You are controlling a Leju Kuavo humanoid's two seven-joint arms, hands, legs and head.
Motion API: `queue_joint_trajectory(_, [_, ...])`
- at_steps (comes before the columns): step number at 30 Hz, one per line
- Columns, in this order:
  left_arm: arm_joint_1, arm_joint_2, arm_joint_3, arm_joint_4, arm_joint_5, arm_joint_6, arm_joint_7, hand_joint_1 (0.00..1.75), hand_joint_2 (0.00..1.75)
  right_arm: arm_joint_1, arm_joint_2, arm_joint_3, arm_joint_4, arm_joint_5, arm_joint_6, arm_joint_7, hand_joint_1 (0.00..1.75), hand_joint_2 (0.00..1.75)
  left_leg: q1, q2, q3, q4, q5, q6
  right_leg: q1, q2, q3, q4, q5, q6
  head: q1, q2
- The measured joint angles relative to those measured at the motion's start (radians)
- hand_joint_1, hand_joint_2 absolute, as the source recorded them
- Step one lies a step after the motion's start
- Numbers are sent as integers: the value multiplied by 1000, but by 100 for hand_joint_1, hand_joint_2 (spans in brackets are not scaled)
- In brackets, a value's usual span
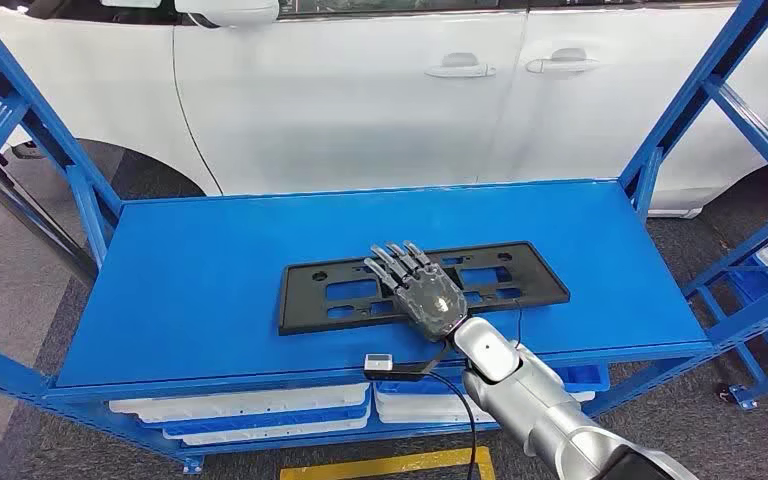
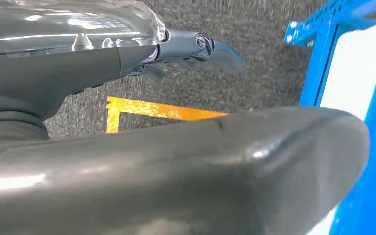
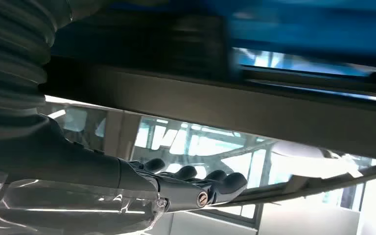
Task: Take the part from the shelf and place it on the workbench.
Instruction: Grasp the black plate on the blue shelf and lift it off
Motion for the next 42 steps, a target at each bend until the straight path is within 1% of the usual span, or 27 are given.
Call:
queue_joint_trajectory(1, [0,0,0,0,0,0,0,0,0,-1,0,-1,4,1,0,0,1,175,1,0,0,-1,1,-3,1,1,0,0,0,-1,0,0])
queue_joint_trajectory(2, [0,0,0,0,1,0,0,0,0,-3,0,-3,7,1,0,0,34,175,2,1,1,-3,2,-6,1,1,0,-1,2,-3,0,0])
queue_joint_trajectory(4, [1,1,0,0,1,0,0,0,0,-7,2,-7,18,3,0,2,120,175,2,2,0,4,-5,-16,-5,1,5,-14,11,-9,0,0])
queue_joint_trajectory(5, [0,1,0,0,1,0,-1,0,0,-9,4,-9,24,5,1,8,163,175,1,2,-9,27,-22,-21,-9,0,9,-21,15,-12,0,0])
queue_joint_trajectory(6, [0,2,0,0,1,0,-1,0,0,-11,6,-11,29,7,2,16,173,175,2,2,-27,70,-49,-25,-13,-1,11,-27,19,-15,0,0])
queue_joint_trajectory(8, [2,2,0,0,1,-1,-2,0,0,-11,7,-20,42,10,7,34,175,175,5,2,-85,200,-115,-32,-13,-2,9,-29,20,-17,0,0])
queue_joint_trajectory(9, [3,3,0,0,1,-1,-2,0,0,-11,6,-27,48,11,9,40,175,175,6,2,-109,252,-133,-35,-13,-2,8,-28,20,-17,0,0])
queue_joint_trajectory(10, [3,4,0,0,2,-2,-2,0,0,-11,6,-36,53,11,10,42,175,175,7,2,-117,272,-132,-37,-13,-1,7,-26,20,-17,0,0])
queue_joint_trajectory(11, [4,5,0,0,2,-2,-2,0,0,-10,4,-45,58,11,11,43,175,175,8,3,-107,252,-113,-38,-14,-1,6,-24,20,-16,0,0])
queue_joint_trajectory(13, [3,8,0,0,2,-3,-2,0,0,-9,1,-61,65,11,11,44,175,175,10,3,-39,118,-48,-37,-15,0,5,-16,16,-11,0,0])
queue_joint_trajectory(15, [1,9,0,0,-1,-4,-2,0,0,-6,-4,-76,69,11,6,43,175,175,8,2,12,14,-14,-27,-12,1,0,-6,12,0,0,0])
queue_joint_trajectory(18, [0,10,0,0,-7,-6,-7,0,0,7,-11,-95,72,11,-4,41,175,175,5,0,14,1,-13,-6,-10,3,-6,-3,14,16,0,0])
queue_joint_trajectory(20, [-2,10,0,0,-9,-6,-10,0,0,16,-15,-110,72,12,-9,37,175,175,6,2,15,-5,-8,6,-13,4,-16,19,-4,27,0,0])
queue_joint_trajectory(21, [-3,10,0,0,-9,-6,-11,0,0,20,-17,-116,72,13,-11,36,175,175,8,2,15,-7,-6,11,-15,4,-33,58,-29,32,0,0])
queue_joint_trajectory(23, [-5,11,0,0,-10,-6,-12,0,0,28,-20,-125,72,16,-15,34,175,175,7,4,12,-7,-5,16,-17,4,-96,190,-94,40,0,0])
queue_joint_trajectory(24, [-5,11,0,0,-10,-6,-12,0,0,32,-21,-128,72,19,-17,33,175,175,6,4,11,-7,-5,16,-18,3,-128,254,-117,42,0,0])
queue_joint_trajectory(25, [-5,11,0,0,-10,-6,-13,0,0,36,-21,-131,71,21,-19,32,175,175,5,4,11,-6,-5,17,-18,3,-145,289,-121,42,0,0])
queue_joint_trajectory(26, [-5,11,0,0,-10,-6,-15,0,0,39,-21,-135,70,24,-19,29,175,175,5,4,13,-6,-6,17,-18,3,-143,281,-104,40,0,0])
queue_joint_trajectory(27, [-5,11,0,0,-11,-6,-18,0,0,40,-22,-140,68,26,-18,26,175,175,4,3,15,-6,-7,16,-17,3,-121,234,-72,36,0,0])
queue_joint_trajectory(29, [-7,10,-1,0,-13,-6,-29,0,0,41,-22,-151,60,29,-17,18,175,175,2,2,19,-6,-9,13,-12,3,-50,87,-6,22,0,0])
queue_joint_trajectory(31, [-10,8,-1,0,-15,-6,-37,0,0,42,-23,-160,54,30,-16,14,175,175,1,1,19,-6,-11,6,-5,2,-12,3,18,11,0,0])
queue_joint_trajectory(35, [-11,8,-3,0,-16,-5,-69,0,175,46,-25,-174,41,33,-16,8,175,175,2,2,16,3,-23,-16,-7,0,-2,-23,24,-5,0,0])
queue_joint_trajectory(37, [-13,8,-4,0,-16,-3,-90,0,175,50,-26,-183,32,33,-17,-1,175,175,3,2,-19,85,-73,-24,-13,-3,6,-36,30,-11,0,0])
queue_joint_trajectory(39, [-13,9,-4,0,-12,1,-93,0,175,57,-26,-191,22,27,-18,-12,175,175,7,2,-82,218,-133,-32,-13,-3,4,-36,30,-14,0,0])
queue_joint_trajectory(40, [-12,9,-4,0,-8,2,-91,0,175,62,-26,-195,15,23,-19,-18,175,175,9,3,-105,263,-144,-36,-13,-3,3,-34,29,-14,0,0])
queue_joint_trajectory(41, [-12,10,-4,0,-3,1,-89,0,175,67,-26,-200,7,16,-20,-24,175,175,10,3,-110,268,-133,-39,-14,-2,3,-31,28,-14,0,0])
queue_joint_trajectory(42, [-13,12,-4,0,1,-2,-86,0,175,71,-26,-206,-4,3,-21,-35,175,175,12,3,-95,234,-105,-41,-15,-1,2,-28,26,-11,0,0])
